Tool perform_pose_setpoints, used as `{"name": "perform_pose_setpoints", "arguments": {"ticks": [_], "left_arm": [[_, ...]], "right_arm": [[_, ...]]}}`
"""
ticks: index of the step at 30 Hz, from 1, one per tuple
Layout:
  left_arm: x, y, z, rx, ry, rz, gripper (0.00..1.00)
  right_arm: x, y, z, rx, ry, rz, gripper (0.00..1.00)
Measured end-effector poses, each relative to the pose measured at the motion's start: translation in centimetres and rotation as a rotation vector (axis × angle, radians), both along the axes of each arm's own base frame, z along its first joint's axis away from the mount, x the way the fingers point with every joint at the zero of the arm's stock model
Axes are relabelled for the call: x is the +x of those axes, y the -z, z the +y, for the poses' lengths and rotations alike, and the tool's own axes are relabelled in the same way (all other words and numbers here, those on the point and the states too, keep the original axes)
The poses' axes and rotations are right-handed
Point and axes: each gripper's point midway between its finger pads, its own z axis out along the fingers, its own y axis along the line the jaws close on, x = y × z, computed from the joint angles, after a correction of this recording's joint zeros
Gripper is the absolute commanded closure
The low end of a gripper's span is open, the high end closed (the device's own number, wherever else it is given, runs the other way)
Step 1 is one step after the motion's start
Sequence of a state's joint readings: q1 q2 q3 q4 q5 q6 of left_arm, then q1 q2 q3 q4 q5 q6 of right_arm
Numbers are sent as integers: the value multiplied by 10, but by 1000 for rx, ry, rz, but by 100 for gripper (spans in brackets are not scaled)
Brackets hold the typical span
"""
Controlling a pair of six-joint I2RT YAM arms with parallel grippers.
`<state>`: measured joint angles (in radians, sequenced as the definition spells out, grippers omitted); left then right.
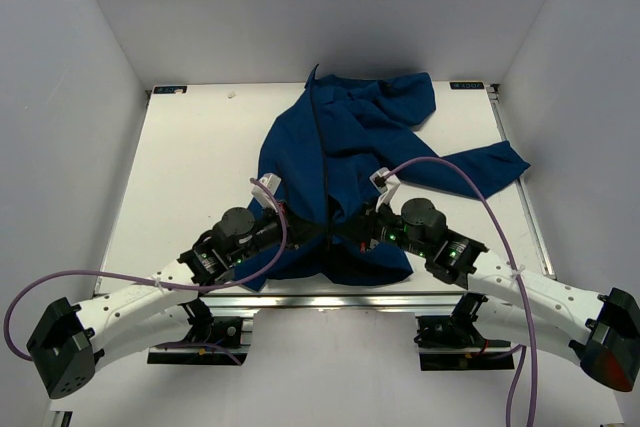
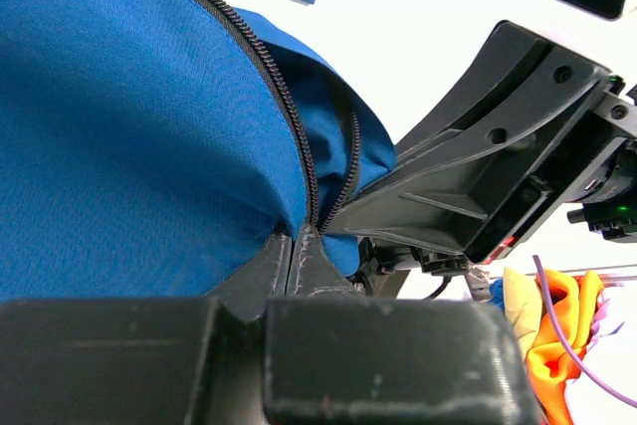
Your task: Zip up the jacket
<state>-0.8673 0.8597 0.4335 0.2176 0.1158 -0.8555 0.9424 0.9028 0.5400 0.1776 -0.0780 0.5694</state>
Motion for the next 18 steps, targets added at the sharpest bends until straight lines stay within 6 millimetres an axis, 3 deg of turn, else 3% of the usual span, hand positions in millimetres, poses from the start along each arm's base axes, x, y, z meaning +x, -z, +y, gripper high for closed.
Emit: {"name": "perform_pose_setpoints", "arguments": {"ticks": [18], "left_arm": [[0,0,0,-2,-1,2,100]], "right_arm": [[6,-5,0,24,38,3,100]]}}
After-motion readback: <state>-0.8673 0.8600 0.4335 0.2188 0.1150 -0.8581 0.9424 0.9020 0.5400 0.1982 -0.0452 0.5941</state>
